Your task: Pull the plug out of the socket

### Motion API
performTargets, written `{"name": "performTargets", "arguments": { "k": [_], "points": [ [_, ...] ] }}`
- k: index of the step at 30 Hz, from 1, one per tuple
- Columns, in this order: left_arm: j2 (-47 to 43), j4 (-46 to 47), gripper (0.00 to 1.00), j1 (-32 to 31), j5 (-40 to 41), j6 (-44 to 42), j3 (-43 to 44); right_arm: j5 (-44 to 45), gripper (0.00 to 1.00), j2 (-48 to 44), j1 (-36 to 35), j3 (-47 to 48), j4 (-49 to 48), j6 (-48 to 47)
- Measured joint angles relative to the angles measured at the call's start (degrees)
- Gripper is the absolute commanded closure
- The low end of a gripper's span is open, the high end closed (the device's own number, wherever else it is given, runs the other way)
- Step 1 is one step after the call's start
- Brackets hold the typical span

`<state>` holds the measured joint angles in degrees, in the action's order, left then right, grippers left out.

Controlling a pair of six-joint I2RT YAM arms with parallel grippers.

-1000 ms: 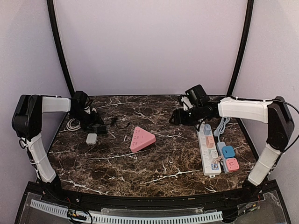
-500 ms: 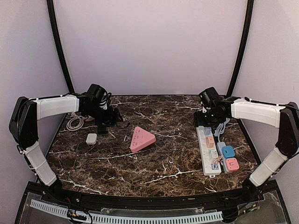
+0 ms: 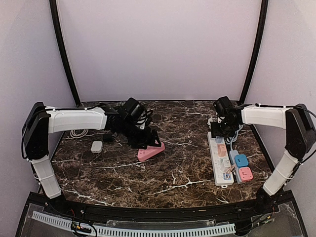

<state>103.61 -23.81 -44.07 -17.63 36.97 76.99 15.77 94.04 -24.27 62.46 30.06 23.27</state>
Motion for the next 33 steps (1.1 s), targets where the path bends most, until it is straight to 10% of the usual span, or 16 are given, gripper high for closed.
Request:
{"name": "performTargets", "arguments": {
  "k": [17, 33],
  "points": [
    [0.68, -0.07, 0.41, -3.72, 2.49, 4.96, -6.43, -2.89, 0.83, 5.51, 1.07, 0.63, -1.62, -3.23],
    [7.15, 0.31, 0.42, -3.72, 7.08, 6.73, -1.73, -6.38, 0.87, 5.60, -9.84, 2.71, -0.20, -2.40]
  ]
}}
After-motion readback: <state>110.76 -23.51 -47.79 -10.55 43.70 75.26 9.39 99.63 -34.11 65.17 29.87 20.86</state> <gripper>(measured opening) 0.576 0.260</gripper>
